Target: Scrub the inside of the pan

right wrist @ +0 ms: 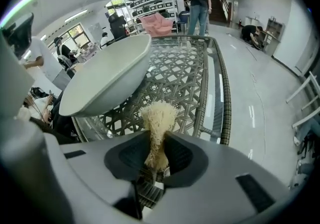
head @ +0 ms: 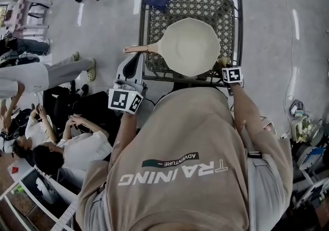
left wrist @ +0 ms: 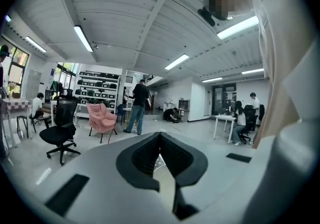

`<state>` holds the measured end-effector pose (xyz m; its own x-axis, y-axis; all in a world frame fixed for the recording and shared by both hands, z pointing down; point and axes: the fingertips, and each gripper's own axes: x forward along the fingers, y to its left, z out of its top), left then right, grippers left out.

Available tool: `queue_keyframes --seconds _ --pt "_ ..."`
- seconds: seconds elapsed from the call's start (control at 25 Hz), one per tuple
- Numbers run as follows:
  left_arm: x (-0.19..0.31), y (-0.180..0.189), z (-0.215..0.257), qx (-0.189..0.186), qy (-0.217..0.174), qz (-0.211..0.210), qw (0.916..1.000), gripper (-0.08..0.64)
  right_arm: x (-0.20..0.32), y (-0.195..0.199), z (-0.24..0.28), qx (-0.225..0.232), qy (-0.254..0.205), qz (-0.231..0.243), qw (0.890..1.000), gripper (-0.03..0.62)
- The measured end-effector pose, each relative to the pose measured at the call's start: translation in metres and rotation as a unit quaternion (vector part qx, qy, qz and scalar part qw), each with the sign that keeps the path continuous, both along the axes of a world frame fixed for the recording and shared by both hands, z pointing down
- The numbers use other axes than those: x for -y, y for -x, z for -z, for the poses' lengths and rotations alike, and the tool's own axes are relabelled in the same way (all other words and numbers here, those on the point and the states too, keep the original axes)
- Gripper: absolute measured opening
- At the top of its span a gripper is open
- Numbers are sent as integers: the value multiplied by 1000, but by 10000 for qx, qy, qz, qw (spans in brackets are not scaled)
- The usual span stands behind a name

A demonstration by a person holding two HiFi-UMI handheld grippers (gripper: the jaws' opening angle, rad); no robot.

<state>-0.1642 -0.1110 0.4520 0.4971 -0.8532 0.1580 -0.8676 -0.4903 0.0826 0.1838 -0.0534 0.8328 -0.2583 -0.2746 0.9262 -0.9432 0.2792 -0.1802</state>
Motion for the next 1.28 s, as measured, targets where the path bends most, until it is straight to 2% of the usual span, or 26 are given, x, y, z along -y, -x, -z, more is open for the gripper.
queue_keyframes --seconds 0.12,0.32,0.44,0.56,0.68,0.76,0.92,1.04,1.12,1.28 --pt "0 -2 -4 8 -66 -103 9999 18 -1 0 11 -41 -119 176 9998 100" --pt "8 -14 -9 -167 -136 -334 9992 18 12 -11 39 -43 -549 168 9983 100" --pt "12 -17 -13 -252 -147 -406 9988 18 33 -13 71 102 -1119 256 9933 100" --pt "12 -17 -16 -285 -177 -441 9985 18 57 -2 114 148 -1792 650 9815 100" --pt "10 -12 -21 -246 -156 -408 9987 18 72 35 143 470 -2225 1324 9648 99" --pt "8 -9 -23 -251 -134 -334 9990 18 72 69 148 843 -2290 1822 9525 98" --pt "-2 3 -21 -326 -94 -53 9994 18 61 135 134 1091 -2036 3007 9253 98" --pt "-13 12 -21 -427 -40 238 9988 18 50 179 117 1127 -1818 3892 8960 98" --pt "-20 15 -21 -460 8 370 9983 18 41 200 107 1167 -1686 4327 8779 98" --pt "-30 17 -26 -462 141 539 9974 18 26 227 90 1211 -1291 4933 8516 98"
